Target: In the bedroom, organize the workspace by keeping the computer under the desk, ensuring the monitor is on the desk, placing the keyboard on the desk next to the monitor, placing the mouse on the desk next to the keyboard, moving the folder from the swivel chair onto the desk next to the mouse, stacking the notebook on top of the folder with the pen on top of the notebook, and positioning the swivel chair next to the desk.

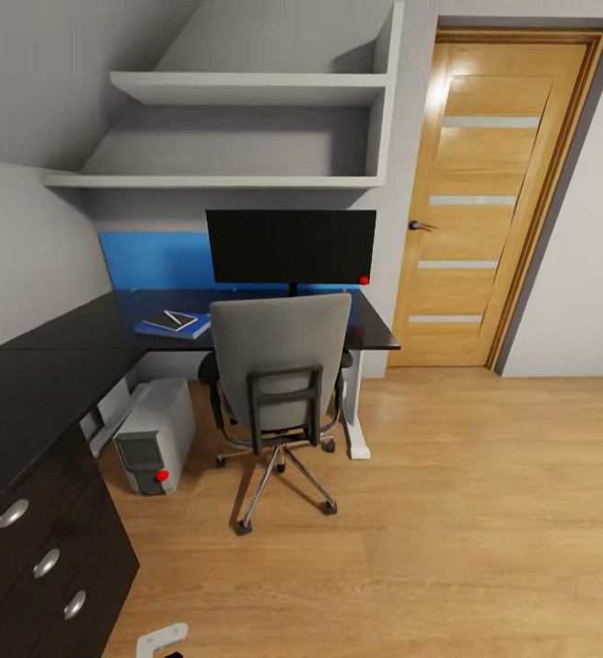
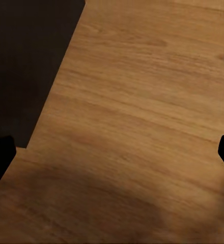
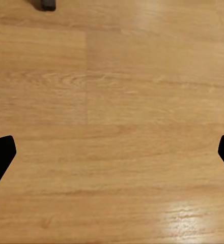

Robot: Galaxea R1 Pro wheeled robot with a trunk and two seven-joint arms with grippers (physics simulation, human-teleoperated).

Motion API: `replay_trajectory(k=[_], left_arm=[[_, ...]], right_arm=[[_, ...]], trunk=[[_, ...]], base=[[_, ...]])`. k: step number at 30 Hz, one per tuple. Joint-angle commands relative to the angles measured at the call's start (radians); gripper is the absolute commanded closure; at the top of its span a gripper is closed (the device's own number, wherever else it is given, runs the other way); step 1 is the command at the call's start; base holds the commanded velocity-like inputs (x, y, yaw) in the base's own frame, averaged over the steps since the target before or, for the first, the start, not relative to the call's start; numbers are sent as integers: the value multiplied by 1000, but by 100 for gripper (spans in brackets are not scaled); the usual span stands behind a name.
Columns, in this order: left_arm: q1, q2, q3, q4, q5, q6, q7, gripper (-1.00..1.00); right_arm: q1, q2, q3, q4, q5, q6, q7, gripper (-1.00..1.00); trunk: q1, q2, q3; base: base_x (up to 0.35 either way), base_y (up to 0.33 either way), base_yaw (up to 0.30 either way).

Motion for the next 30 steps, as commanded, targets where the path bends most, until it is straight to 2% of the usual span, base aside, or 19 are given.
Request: replay_trajectory(k=[1, 30], left_arm=[[0, -1, -8, 0, 8, -3, 3, -100], [0, 1, -8, 1, 10, 4, 4, -100]], right_arm=[[-1, 1, 8, 2, -2, -2, -6, -100], [-1, 0, 9, 2, -2, -1, -6, -100]], trunk=[[-4, 7, 2], [-115, 210, 93]], base=[[0, 0, 0], [0, 0, 0]])
